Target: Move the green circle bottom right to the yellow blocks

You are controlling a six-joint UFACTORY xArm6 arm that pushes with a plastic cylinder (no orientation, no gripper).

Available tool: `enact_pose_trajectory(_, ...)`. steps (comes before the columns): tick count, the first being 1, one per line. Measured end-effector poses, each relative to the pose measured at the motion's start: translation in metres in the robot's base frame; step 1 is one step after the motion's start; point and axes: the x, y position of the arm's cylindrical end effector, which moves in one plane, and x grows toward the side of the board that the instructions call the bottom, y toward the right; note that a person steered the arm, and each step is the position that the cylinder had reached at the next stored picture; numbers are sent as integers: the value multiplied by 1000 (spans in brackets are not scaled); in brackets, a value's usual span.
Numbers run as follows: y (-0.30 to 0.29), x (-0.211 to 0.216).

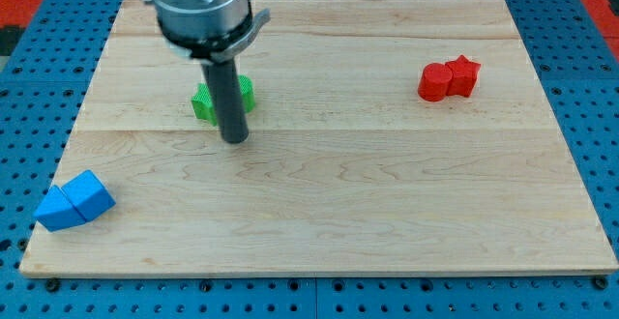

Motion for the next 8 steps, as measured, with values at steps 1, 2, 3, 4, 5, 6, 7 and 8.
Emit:
enact_pose_trajectory(1,14,-54)
enact_pose_trajectory(2,13,-109)
enact_pose_trajectory(3,14,-146)
enact_pose_trajectory(4,-13,-182)
enact_pose_trajectory(5,-8,-213)
enact_pose_trajectory(6,-65,-222)
enact_pose_trajectory(7,-93,-216)
enact_pose_trajectory(8,-14,-212)
